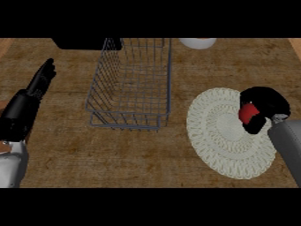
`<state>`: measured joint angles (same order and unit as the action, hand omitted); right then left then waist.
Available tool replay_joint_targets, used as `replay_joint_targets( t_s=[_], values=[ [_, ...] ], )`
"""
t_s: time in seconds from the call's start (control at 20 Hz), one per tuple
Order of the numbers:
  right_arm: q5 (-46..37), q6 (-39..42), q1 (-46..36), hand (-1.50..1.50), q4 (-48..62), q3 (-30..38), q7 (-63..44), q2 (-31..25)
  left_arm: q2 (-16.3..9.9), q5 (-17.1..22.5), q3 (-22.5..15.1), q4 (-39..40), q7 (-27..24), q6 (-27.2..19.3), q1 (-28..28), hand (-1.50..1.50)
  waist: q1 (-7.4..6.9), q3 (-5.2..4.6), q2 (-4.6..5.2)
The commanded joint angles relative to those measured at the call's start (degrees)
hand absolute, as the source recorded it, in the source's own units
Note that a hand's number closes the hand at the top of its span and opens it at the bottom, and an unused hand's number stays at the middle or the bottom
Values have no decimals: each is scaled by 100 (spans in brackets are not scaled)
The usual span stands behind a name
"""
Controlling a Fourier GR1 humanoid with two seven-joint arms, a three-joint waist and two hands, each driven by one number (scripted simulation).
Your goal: Pick the tomato from the placemat and place it in the basket
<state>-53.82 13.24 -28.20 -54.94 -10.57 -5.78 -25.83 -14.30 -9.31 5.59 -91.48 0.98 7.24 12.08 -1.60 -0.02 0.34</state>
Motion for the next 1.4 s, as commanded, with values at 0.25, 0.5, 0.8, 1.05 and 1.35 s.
replay_joint_targets(
  t_s=[0.25,0.5,0.8,1.05,1.35],
  values=[
    [204,-1683,-922,150,310,887,284,259,-16,19,128,344,-226,9,15,0,122,4,-18],
    [1604,-1535,-1414,150,-301,1821,1066,427,39,-51,21,140,47,-30,49,0,187,13,-59],
    [2348,-725,-2290,150,-1184,2059,637,503,166,-177,-71,-43,-51,-163,-141,0,155,0,-66],
    [2824,153,-3106,150,-1967,1885,-579,776,-45,49,112,2,228,93,55,0,157,-3,-77],
    [3019,547,-3994,150,-2200,1585,-2142,1323,-30,24,172,1,-32,62,-107,0,139,-4,-66]
  ],
)
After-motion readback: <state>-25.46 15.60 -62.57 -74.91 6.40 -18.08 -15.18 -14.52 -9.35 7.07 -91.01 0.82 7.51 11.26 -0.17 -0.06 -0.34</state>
